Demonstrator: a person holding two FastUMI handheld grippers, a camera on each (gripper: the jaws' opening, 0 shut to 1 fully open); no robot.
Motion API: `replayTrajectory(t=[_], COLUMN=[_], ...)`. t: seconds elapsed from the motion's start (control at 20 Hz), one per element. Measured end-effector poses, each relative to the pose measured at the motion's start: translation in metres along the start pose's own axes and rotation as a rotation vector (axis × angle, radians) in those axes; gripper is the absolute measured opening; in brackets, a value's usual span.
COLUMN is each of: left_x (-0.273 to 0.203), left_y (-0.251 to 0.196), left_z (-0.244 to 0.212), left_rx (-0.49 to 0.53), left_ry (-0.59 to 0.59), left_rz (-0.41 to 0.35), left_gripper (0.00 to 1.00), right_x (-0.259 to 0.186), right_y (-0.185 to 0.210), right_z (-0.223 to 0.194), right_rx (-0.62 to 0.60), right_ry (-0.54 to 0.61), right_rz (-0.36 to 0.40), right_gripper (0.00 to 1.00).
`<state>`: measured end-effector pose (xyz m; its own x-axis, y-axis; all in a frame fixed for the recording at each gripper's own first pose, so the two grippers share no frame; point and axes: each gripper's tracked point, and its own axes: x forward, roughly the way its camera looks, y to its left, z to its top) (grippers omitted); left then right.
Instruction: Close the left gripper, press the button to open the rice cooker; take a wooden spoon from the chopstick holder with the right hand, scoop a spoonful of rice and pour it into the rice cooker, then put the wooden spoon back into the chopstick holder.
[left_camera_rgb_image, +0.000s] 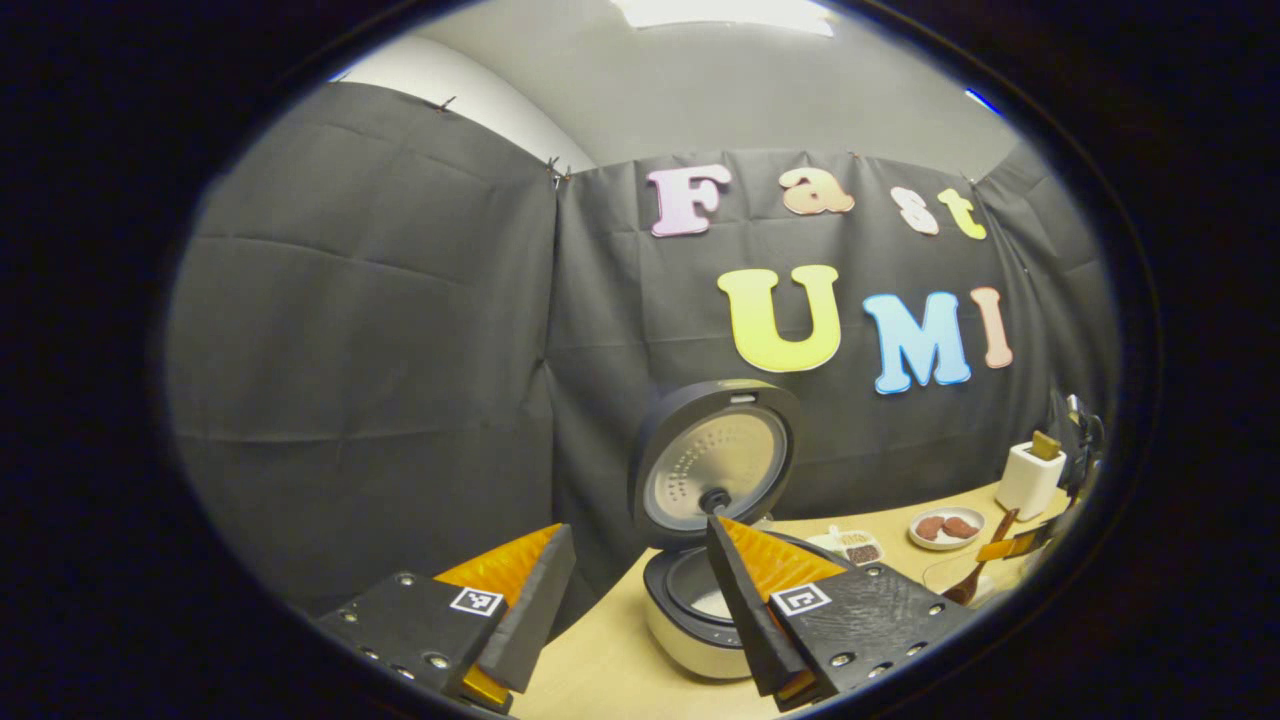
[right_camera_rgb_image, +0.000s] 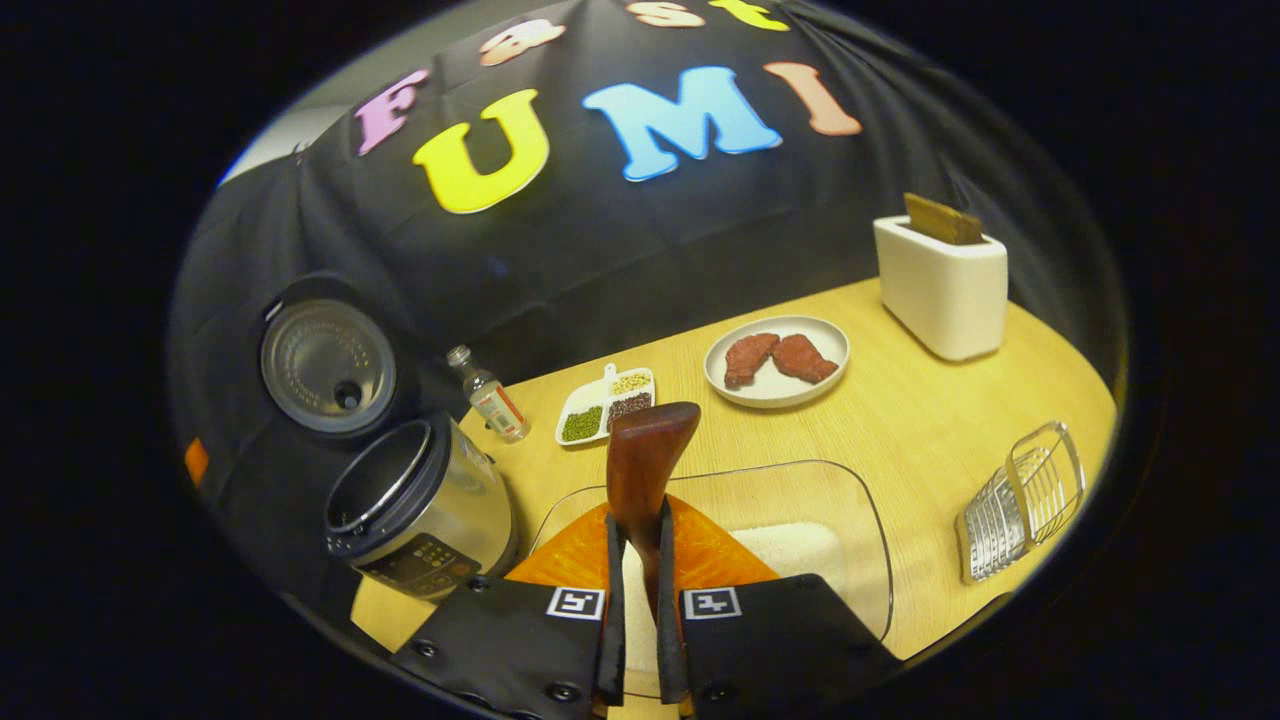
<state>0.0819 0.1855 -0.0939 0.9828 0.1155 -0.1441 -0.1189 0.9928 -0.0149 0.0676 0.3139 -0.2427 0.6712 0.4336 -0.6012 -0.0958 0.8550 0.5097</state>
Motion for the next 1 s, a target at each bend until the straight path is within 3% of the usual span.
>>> replayTrajectory(t=[0.15,0.3,0.65,1.0], left_x=[-0.002,-0.004,-0.007,-0.017], left_y=[-0.003,-0.009,-0.023,-0.007], left_z=[0.007,0.012,0.021,0.016], left_rx=[0.007,0.008,0.02,0.008], left_ry=[-0.011,-0.018,-0.037,-0.027], left_rz=[-0.005,-0.012,-0.026,0.0], left_gripper=[0.8,0.8,0.8,0.8], right_x=[-0.001,-0.007,-0.022,-0.026], right_y=[-0.019,-0.032,-0.014,0.044], right_z=[0.006,0.017,0.052,0.085], right_rx=[0.235,0.369,0.542,0.585], right_ry=[0.03,0.016,-0.006,0.0], right_rz=[0.03,0.055,0.181,0.32], right_gripper=[0.14,0.14,0.15,0.11])
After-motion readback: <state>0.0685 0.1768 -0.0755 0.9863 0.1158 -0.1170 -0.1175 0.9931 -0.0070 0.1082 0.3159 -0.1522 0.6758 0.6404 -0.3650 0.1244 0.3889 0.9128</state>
